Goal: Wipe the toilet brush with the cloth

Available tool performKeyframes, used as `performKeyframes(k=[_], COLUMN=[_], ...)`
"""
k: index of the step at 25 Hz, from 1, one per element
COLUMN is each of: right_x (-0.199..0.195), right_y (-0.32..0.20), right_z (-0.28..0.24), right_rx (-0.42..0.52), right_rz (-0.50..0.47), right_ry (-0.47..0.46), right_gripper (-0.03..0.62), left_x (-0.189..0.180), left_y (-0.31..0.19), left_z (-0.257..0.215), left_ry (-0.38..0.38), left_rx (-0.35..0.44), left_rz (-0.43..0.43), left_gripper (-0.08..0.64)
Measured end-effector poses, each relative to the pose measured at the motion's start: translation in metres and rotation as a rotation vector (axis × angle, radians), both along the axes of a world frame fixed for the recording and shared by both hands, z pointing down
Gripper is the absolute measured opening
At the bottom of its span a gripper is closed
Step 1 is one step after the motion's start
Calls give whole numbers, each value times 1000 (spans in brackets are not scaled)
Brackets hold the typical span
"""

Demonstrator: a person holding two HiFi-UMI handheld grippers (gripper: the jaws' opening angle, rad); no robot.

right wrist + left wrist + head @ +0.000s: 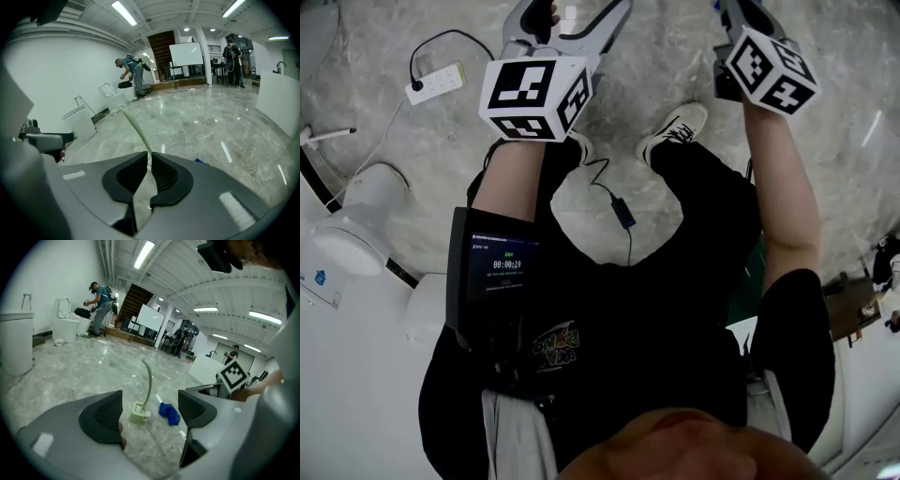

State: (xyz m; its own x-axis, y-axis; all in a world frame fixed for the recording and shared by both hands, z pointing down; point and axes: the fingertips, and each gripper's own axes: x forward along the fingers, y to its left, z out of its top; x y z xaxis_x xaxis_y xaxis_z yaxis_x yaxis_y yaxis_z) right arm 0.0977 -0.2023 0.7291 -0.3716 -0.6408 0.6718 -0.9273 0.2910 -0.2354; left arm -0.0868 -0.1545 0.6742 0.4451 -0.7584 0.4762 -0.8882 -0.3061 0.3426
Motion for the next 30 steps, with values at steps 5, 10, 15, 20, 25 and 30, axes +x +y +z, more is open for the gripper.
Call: performKeyframes(k=[5,10,15,20,25,30], right_x=[-17,-31,-49,-33,-46,-29], right_y=[55,73,74,88,101,132], right_z=[-51,-121,-235,-267,-389,-486], right_rx=[-141,-191,-156,-185,-51,-8], right_rz=[-15,14,43,24,34,13], right_ry=[44,25,8,-5,-14,-55], right_gripper=[34,34,34,33,10,3], left_x=[-3,-7,-25,7,21,44], left_y=[74,98,93,97,87,101], left_z=[-12,-84,-190,-222,-356,-465], left_ry=[-70,2,-2,-36,-5,74], left_rx=[-174,-267,-244,-323,-167,-107], left_rz=[-35,-73,-94,-40,120,140], left_gripper=[365,356,313,256,246,236])
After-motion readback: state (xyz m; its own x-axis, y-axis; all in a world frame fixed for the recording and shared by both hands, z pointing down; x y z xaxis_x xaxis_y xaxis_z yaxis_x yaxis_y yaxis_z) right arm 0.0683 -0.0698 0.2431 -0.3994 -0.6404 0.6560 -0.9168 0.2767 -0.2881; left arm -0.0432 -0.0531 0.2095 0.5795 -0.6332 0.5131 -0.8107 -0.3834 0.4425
